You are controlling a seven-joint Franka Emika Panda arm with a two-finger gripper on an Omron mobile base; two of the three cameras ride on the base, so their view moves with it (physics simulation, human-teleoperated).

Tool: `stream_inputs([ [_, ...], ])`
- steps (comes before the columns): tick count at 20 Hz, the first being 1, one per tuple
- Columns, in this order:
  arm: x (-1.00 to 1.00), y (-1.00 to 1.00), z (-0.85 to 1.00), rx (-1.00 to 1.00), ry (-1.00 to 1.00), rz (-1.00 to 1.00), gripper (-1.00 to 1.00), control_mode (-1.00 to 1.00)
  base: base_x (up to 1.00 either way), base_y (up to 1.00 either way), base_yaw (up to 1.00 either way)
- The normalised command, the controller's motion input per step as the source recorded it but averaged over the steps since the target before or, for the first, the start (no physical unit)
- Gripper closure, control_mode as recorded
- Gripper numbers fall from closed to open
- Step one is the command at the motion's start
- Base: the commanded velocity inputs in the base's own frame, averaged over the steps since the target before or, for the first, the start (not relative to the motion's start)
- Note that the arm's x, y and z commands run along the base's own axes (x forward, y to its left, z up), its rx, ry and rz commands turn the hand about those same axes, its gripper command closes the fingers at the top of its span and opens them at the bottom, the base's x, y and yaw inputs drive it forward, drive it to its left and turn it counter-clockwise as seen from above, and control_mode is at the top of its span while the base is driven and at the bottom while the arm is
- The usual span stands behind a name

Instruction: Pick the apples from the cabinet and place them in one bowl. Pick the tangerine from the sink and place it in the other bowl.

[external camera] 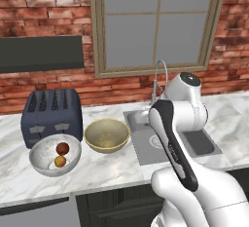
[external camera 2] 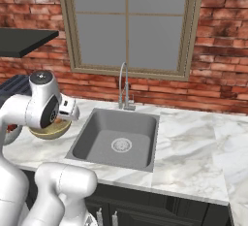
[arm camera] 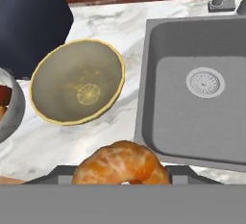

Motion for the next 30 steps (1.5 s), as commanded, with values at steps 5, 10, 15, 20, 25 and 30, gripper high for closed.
stream_inputs([
  [5,0.40,0.38,0.00,0.00,0.00,0.07,1.00,-1.00,0.00,0.00,0.00],
  [10,0.50,0.30,-0.13,0.00,0.01,0.05,1.00,-1.00,0.00,0.00,0.00],
  [15,0.29,0.36,-0.28,0.00,0.00,0.02,1.00,-1.00,0.00,0.00,0.00],
  [20,0.16,0.32,-0.33,0.00,0.00,0.01,1.00,-1.00,0.00,0.00,0.00],
  [25,0.22,0.00,-0.14,-0.01,0.00,0.02,1.00,-1.00,0.00,0.00,0.00],
  [30,0.37,0.03,-0.41,-0.04,0.00,0.00,1.00,-1.00,0.00,0.00,0.00],
])
